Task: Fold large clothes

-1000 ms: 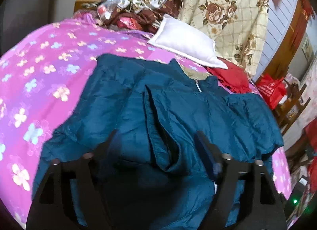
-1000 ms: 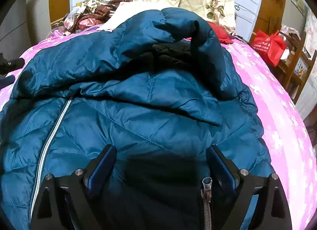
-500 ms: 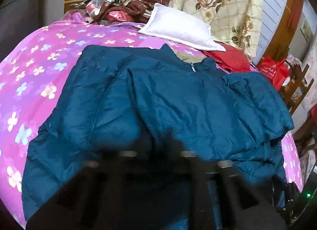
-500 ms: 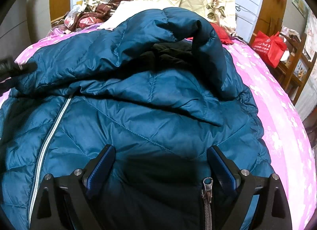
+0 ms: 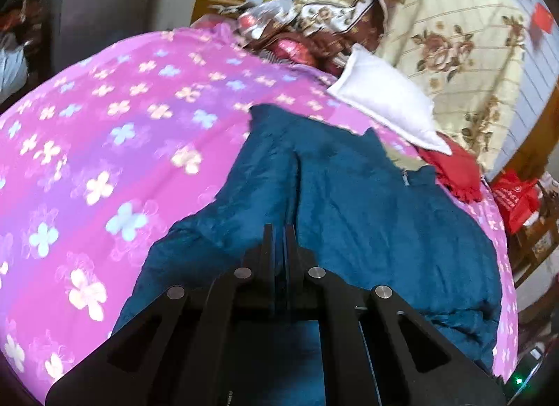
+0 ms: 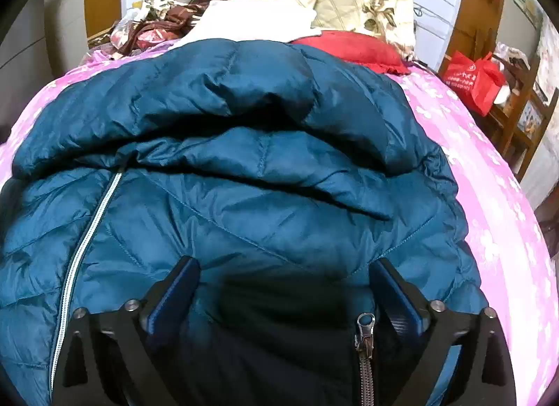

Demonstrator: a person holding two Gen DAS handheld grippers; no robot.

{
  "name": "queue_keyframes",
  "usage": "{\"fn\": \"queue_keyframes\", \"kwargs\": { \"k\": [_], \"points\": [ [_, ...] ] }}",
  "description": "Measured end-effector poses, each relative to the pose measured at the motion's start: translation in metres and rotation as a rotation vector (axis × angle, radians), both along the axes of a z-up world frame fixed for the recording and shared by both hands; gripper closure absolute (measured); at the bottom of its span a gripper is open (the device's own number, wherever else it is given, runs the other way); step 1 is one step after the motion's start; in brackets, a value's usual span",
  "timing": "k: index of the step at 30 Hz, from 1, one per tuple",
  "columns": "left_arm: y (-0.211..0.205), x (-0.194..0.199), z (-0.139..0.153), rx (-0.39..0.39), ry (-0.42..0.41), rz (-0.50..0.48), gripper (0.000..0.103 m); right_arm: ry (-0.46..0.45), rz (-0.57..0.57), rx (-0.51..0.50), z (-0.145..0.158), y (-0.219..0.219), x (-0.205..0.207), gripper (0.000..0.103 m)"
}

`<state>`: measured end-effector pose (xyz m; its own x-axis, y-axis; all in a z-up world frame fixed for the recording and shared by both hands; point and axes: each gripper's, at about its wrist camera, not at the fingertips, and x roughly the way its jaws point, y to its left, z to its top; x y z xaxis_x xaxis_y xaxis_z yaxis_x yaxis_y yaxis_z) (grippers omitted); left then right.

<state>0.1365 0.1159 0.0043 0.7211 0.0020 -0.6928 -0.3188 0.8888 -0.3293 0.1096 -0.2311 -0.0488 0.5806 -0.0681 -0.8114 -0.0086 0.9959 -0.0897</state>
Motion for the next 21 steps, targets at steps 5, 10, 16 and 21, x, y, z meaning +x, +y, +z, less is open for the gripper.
{"fn": "queue_keyframes", "kwargs": {
  "k": [5,10,16,21],
  "points": [
    [-0.024,-0.003,0.026,0.111,-0.117,-0.075,0.092,0.038,-0.002,0.106,-0.003,-0.014,0.003,0.000],
    [-0.063,0.022,0.010,0.220,-0.093,-0.201,0.045,-0.013,-0.061,0.213,0.008,-0.032,-0.006,0.001],
    [-0.066,0.046,-0.036,0.276,0.150,-0.233,0.047,-0.289,-0.200,0.300,0.054,-0.079,-0.032,0.001],
    [-0.070,0.043,-0.039,0.309,0.198,-0.236,0.048,-0.288,-0.050,0.265,0.083,-0.087,0.031,0.001]
  ]
}}
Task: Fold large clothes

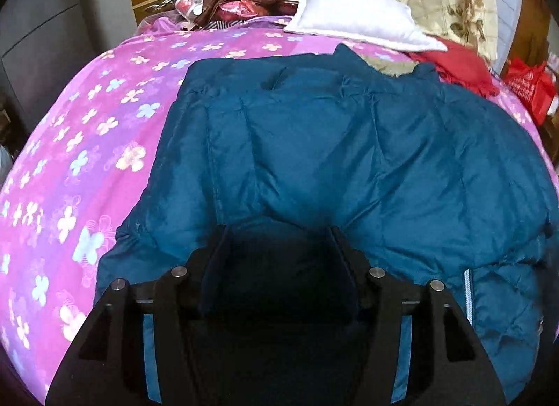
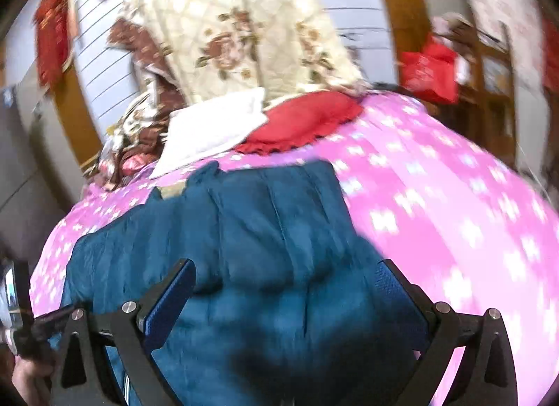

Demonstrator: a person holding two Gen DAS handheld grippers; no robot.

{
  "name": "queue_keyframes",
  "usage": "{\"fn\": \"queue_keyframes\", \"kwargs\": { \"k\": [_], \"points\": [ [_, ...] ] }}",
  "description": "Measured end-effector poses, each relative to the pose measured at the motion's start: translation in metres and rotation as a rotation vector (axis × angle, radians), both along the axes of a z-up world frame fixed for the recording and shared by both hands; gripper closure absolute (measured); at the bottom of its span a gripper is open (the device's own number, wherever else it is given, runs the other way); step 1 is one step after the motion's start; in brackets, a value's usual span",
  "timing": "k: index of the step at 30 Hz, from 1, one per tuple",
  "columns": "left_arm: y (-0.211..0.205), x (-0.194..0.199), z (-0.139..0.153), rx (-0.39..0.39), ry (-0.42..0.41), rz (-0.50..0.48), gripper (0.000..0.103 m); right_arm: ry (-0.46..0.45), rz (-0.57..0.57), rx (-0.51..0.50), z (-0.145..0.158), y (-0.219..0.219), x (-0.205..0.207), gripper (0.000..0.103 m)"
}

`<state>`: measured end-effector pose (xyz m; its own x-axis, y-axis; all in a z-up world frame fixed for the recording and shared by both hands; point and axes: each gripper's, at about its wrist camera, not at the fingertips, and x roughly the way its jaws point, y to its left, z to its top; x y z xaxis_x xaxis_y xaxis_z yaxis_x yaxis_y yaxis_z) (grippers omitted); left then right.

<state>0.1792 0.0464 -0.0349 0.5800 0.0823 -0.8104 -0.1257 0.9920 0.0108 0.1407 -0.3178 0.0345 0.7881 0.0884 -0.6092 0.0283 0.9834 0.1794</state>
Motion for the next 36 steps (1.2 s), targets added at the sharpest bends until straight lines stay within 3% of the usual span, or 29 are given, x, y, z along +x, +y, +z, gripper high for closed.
{"fn": "queue_keyframes", "kwargs": {
  "k": [3,5,6,7,11,13,14,15,18,21,24,26,27,28,33,36],
  "points": [
    [0.000,-0.001,-0.001,0.010,0.006,0.004,0.047,0.050,0.123,0.007,-0.013,0.007,0.045,0.001],
    [0.001,-0.003,-0.002,0.001,0.010,0.011,0.048,0.156,0.182,0.019,-0.043,0.016,0.071,0.000],
    [0.003,-0.004,0.000,-0.011,0.011,0.018,0.048,0.249,0.224,-0.006,-0.069,0.023,0.081,0.000],
    [0.004,-0.005,0.003,-0.025,0.006,0.030,0.052,0.269,0.240,-0.045,-0.082,0.027,0.082,0.000],
    [0.015,-0.018,0.033,-0.093,-0.136,0.067,0.052,0.333,0.262,-0.127,-0.081,0.041,0.087,0.000],
    [0.017,-0.021,0.044,-0.116,-0.197,0.066,0.049,0.332,0.265,-0.161,-0.070,0.043,0.088,0.001],
    [0.017,-0.020,0.045,-0.129,-0.205,0.058,0.042,0.317,0.260,-0.174,-0.064,0.040,0.083,0.005],
    [0.015,-0.018,0.042,-0.135,-0.196,0.050,0.041,0.269,0.254,-0.185,-0.050,0.042,0.080,0.007],
    [0.010,-0.005,0.025,-0.121,-0.113,0.047,0.041,0.106,0.196,-0.131,-0.010,0.045,0.077,0.007],
    [0.005,0.002,0.006,-0.082,-0.031,0.049,0.040,0.039,0.149,-0.026,0.003,0.057,0.097,0.007],
    [0.000,0.002,0.002,-0.032,-0.026,0.050,0.038,0.095,0.159,0.029,-0.021,0.084,0.125,0.007],
    [0.000,0.002,0.001,-0.010,-0.018,0.064,0.025,0.185,0.176,0.019,-0.048,0.105,0.143,0.003],
    [0.003,0.002,0.000,-0.015,-0.017,0.070,0.023,0.234,0.188,-0.056,-0.066,0.118,0.151,0.001],
    [0.006,0.003,-0.002,-0.026,-0.012,0.074,0.023,0.221,0.184,-0.108,-0.071,0.122,0.151,0.000],
    [0.012,0.001,0.003,-0.056,-0.015,0.085,0.023,0.258,0.179,-0.101,-0.064,0.119,0.151,0.000],
    [0.009,-0.006,0.015,-0.024,-0.073,0.080,0.023,0.178,0.164,-0.114,-0.040,0.107,0.123,0.001]
  ]
}}
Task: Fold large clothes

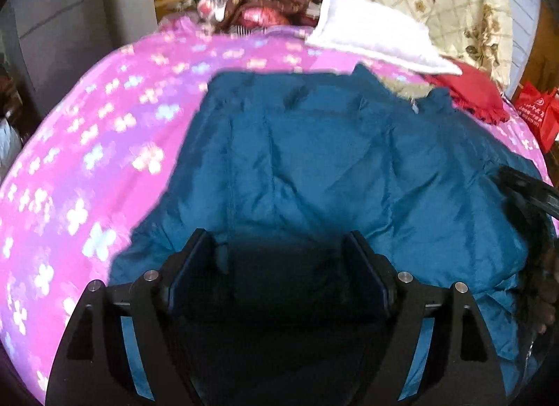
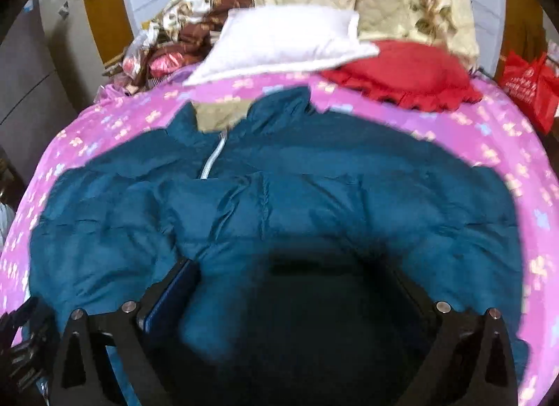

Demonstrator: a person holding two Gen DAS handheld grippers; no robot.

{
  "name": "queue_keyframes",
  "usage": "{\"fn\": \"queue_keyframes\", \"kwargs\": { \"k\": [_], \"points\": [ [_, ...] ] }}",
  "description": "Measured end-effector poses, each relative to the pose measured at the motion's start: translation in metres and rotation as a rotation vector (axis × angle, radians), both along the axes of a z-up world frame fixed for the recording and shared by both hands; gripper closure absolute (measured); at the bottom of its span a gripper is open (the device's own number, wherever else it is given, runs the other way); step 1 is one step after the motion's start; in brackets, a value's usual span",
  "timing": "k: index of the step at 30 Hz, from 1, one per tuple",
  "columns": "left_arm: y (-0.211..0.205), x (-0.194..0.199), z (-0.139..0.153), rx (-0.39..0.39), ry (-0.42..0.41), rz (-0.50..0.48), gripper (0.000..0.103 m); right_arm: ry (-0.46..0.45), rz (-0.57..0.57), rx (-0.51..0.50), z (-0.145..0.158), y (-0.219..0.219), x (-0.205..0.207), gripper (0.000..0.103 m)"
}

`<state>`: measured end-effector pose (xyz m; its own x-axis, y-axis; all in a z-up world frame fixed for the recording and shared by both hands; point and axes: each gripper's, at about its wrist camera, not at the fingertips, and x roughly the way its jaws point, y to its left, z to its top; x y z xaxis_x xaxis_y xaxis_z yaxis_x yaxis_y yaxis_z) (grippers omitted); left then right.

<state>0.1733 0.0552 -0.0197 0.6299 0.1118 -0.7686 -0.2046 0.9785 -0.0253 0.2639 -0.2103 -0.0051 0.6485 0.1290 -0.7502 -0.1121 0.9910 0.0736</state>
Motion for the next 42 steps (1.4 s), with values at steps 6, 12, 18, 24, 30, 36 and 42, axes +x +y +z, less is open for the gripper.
{"fn": "queue_keyframes", "kwargs": {
  "k": [6,12,18,24,30,36,42],
  "points": [
    [-0.011,-0.006,0.006,-0.007,-0.032,-0.040,0.023,0.022,0.018,-0.006,-0.007,-0.019,-0.045,0.000],
    [-0.015,0.004,-0.010,-0.005,0.057,-0.063,0.023,0.079,0.025,-0.018,-0.019,-0.025,-0.043,0.000],
    [-0.005,-0.003,-0.004,-0.020,0.051,-0.038,0.023,-0.001,0.008,-0.028,0.027,-0.049,-0.098,0.000],
    [-0.002,-0.037,0.009,-0.005,0.025,-0.080,0.023,0.092,-0.033,-0.046,0.037,-0.104,-0.194,0.000],
    [0.020,-0.103,0.035,-0.037,0.039,-0.119,0.023,0.205,-0.021,0.028,0.009,-0.145,-0.284,0.000],
    [0.068,-0.168,0.071,0.056,0.029,-0.083,0.023,0.267,-0.004,0.143,-0.029,-0.174,-0.331,0.000],
    [0.118,-0.226,0.072,0.132,0.072,-0.033,0.023,0.257,0.091,0.224,-0.043,-0.177,-0.368,0.000]
  ]
}}
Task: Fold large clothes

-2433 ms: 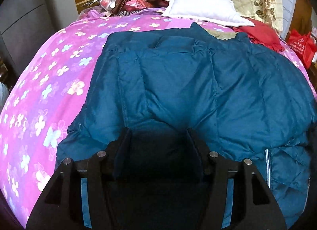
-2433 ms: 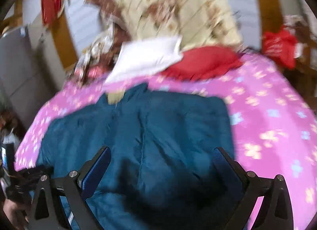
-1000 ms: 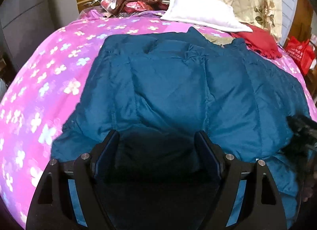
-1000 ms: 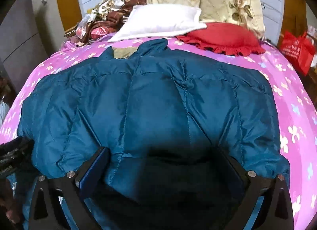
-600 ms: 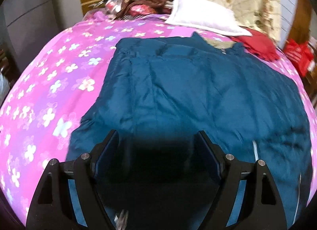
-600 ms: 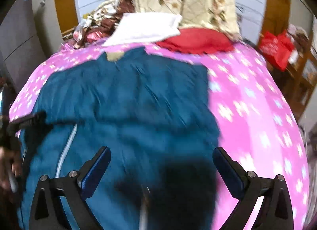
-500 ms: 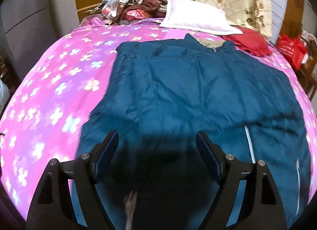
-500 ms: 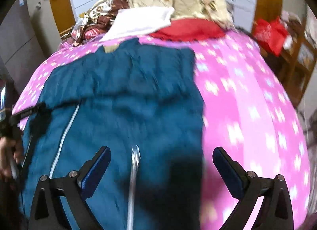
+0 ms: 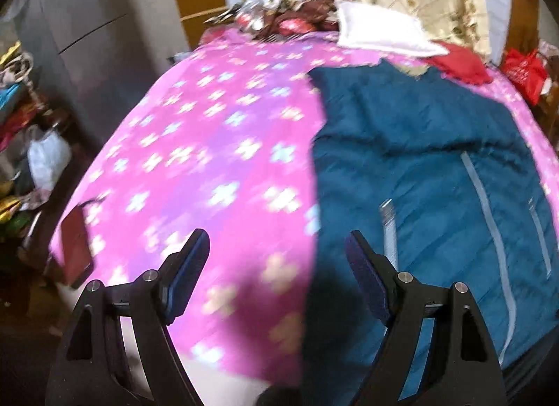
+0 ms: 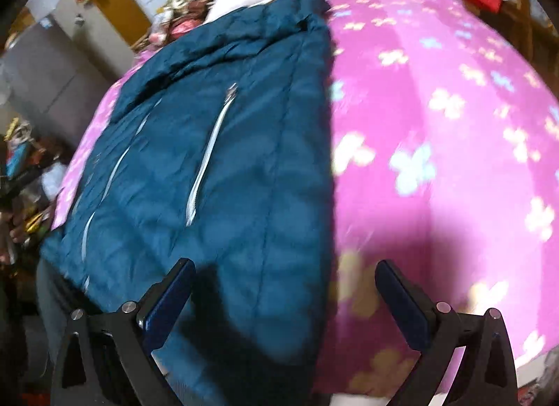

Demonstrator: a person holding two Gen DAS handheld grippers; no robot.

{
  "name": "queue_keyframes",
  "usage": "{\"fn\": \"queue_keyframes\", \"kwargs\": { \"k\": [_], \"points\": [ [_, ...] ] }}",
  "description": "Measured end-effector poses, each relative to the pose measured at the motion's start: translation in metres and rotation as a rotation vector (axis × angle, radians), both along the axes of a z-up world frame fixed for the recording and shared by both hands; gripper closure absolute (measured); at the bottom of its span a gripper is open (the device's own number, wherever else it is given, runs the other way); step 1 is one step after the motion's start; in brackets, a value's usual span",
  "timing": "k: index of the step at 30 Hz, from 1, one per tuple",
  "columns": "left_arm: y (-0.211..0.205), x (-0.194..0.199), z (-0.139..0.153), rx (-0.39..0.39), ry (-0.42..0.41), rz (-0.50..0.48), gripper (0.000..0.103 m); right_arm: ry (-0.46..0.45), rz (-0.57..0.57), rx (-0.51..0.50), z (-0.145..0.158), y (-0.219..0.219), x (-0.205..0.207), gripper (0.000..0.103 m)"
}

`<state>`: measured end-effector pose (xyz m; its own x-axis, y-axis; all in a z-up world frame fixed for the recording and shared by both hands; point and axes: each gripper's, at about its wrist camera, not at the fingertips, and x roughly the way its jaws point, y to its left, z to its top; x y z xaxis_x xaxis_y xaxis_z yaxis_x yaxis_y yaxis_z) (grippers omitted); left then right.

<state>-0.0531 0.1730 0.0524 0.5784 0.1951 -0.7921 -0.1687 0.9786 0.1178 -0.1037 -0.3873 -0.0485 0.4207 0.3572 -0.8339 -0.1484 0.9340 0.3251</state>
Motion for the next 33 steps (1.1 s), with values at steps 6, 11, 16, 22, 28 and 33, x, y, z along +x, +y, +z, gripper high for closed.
{"fn": "queue_keyframes", "kwargs": {
  "k": [6,11,16,22,28,33],
  "points": [
    [0.029,-0.026,-0.028,-0.014,0.032,0.050,0.023,-0.033,0.096,0.144,-0.001,0.001,-0.021,0.000],
    [0.033,-0.031,-0.041,-0.054,0.017,0.052,0.023,-0.051,0.133,0.303,-0.005,0.006,-0.011,0.000],
    [0.035,-0.041,-0.045,-0.113,0.004,0.039,0.023,-0.074,0.139,0.334,-0.005,0.010,-0.003,0.000],
    [0.010,-0.061,-0.063,-0.218,0.046,-0.139,0.023,-0.081,0.154,0.233,-0.002,0.026,-0.001,0.000],
    [-0.016,-0.064,-0.087,-0.359,0.109,-0.238,0.023,-0.079,0.169,0.183,-0.003,0.027,0.000,0.000],
    [-0.019,-0.061,-0.095,-0.492,0.106,-0.273,0.023,-0.083,0.161,0.197,-0.005,0.023,-0.001,0.000]
  ]
}}
